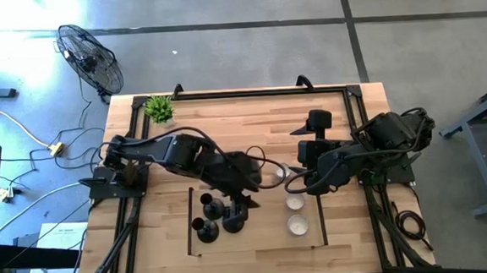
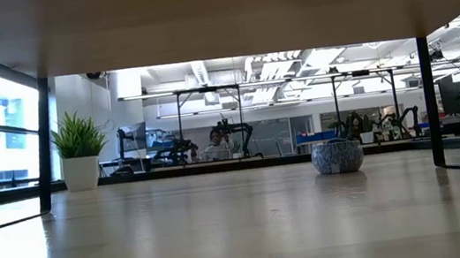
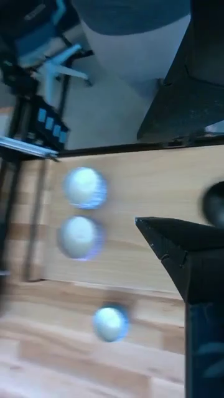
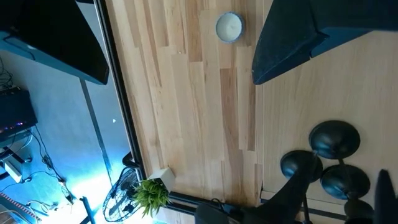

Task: Pick & Place candle stick holders
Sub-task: Put the blue scented candle on the shelf

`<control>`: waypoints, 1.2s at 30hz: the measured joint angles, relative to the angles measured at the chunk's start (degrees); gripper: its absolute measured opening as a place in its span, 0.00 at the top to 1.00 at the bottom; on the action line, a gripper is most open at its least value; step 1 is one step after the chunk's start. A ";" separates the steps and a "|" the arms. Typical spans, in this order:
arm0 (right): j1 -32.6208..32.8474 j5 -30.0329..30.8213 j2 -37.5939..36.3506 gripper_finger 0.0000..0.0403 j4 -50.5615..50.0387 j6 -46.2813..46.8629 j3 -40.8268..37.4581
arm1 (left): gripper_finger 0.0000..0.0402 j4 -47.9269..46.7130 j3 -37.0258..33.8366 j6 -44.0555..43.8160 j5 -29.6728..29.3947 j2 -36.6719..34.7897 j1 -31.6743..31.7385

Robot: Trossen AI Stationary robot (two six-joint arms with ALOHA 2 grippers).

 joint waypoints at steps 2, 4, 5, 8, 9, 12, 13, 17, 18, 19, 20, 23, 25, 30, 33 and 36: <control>0.02 0.01 0.02 0.03 0.00 0.00 0.00 | 0.49 2.92 0.00 0.92 -0.57 -0.03 0.06; 0.00 -0.01 -0.01 0.03 0.01 -0.02 0.00 | 0.49 5.54 0.00 1.85 -0.95 -0.40 0.43; 0.00 -0.02 0.01 0.03 0.01 0.00 0.00 | 0.49 7.01 0.01 2.01 -1.04 -0.58 0.53; 0.02 -0.88 0.00 0.03 0.00 -0.02 0.00 | 0.49 9.29 0.00 1.88 -2.32 -2.13 1.64; 0.12 -1.56 0.01 0.03 0.02 0.00 0.00 | 0.49 9.93 0.02 1.76 -2.93 -2.83 2.20; 0.19 -3.72 -0.01 0.03 0.02 0.30 0.01 | 0.49 9.79 0.02 2.00 -4.41 -5.27 4.03; 0.19 -4.20 -0.01 0.03 0.02 0.31 0.00 | 0.49 9.86 0.02 2.01 -4.62 -6.06 4.71; 0.19 -3.55 -0.01 0.03 0.00 0.27 0.00 | 0.49 9.43 0.04 2.30 -4.95 -8.85 7.72; 0.19 -2.74 -0.01 0.03 0.01 -0.03 0.00 | 0.49 8.71 0.04 2.54 -4.97 -9.59 8.56; 0.19 -1.84 -0.01 0.03 0.01 -0.34 0.00 | 0.49 7.57 0.04 3.11 -4.97 -10.04 9.45; 0.19 -0.69 -0.01 0.03 0.02 -0.72 0.00 | 0.49 6.99 0.04 3.68 -4.98 -10.53 10.48; 0.00 3.31 -0.01 0.03 0.02 -1.94 0.00 | 0.49 3.86 0.03 5.18 -5.21 -11.95 13.66; -0.37 5.63 -0.01 0.03 -0.01 -3.23 0.00 | 0.49 2.90 0.02 6.53 -5.24 -12.87 15.95; -3.02 10.52 -0.01 0.03 0.75 -5.86 0.00 | 0.49 2.36 0.02 11.15 -4.95 -13.92 22.03; -6.26 11.61 -0.01 0.03 3.14 -8.18 0.00 | 0.49 3.16 0.04 15.36 -3.29 -14.16 25.88; -10.61 10.04 -0.01 0.03 6.25 -11.65 0.00 | 0.49 3.01 0.02 19.95 -0.94 -14.06 30.33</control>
